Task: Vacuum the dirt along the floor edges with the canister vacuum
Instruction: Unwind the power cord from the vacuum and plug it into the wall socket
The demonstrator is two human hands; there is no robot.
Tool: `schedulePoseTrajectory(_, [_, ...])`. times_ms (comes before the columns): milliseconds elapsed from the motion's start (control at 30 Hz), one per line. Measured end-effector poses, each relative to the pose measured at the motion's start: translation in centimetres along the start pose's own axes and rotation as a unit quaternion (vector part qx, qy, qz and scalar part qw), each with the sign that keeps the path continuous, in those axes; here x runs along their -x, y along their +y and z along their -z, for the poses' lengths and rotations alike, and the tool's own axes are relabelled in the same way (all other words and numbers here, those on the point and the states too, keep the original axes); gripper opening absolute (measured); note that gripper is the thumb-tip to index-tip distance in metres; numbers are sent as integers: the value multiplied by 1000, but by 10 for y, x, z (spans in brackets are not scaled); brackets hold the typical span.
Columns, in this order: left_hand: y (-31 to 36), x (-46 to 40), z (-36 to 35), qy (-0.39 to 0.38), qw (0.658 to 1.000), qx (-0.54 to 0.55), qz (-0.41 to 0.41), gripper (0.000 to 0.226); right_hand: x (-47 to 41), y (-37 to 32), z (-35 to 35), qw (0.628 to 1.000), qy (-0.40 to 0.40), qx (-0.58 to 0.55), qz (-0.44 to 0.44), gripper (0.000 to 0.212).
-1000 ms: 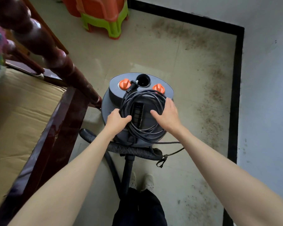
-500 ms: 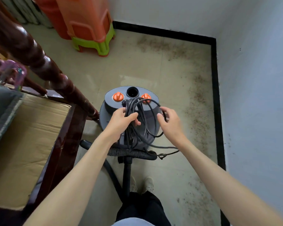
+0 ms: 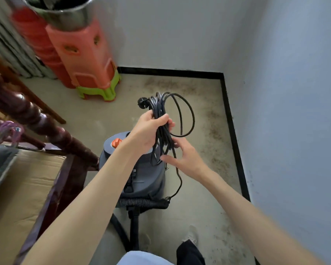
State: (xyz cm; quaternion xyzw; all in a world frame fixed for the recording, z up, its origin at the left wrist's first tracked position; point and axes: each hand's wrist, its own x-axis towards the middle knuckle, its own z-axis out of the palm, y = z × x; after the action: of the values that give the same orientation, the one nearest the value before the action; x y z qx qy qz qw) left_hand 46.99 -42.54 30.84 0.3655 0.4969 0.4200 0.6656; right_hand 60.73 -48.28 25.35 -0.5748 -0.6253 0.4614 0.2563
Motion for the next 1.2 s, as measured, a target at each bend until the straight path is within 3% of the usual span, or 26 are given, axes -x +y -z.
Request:
schedulePoseTrajectory(133, [10, -10, -51, -18, 1000, -2, -23, 1, -6, 3, 58, 999, 22, 26, 0, 29])
schedulePoseTrajectory(300, [13, -28, -96, -33, 997, -58, -50, 9, -13, 14, 133, 999, -32, -5, -34, 28])
schedulePoseTrajectory(400, [12, -41, -114, -43, 987, -129, -83, 13, -26, 16, 168, 993, 68, -92, -40, 25])
schedulePoseTrajectory(500, [15, -62, -129, -43, 967, -217, -124, 23, -51, 4, 199, 965, 158, -192, -80, 38])
schedulePoseTrajectory(633, [20, -104, -141, -42, 924, -345, -161, 25, -100, -13, 229, 949, 116, -254, -149, 50])
schedulePoseTrajectory(867, [25, -198, -138, -65, 868, -469, -150, 32, -206, -4, 254, 901, 68, -346, -253, 27])
schedulePoseTrajectory(967, [36, -230, -132, -70, 914, -388, -97, 22, -248, -1, 252, 883, 40, -384, -268, 15])
schedulePoseTrajectory(1133, [55, -277, -128, 13, 977, -208, -31, 14, -302, 13, 264, 904, 2, -323, -280, 15])
schedulePoseTrajectory(1200, [61, -295, -126, 36, 985, -167, -15, 15, -318, 25, 269, 905, 2, -304, -297, 14])
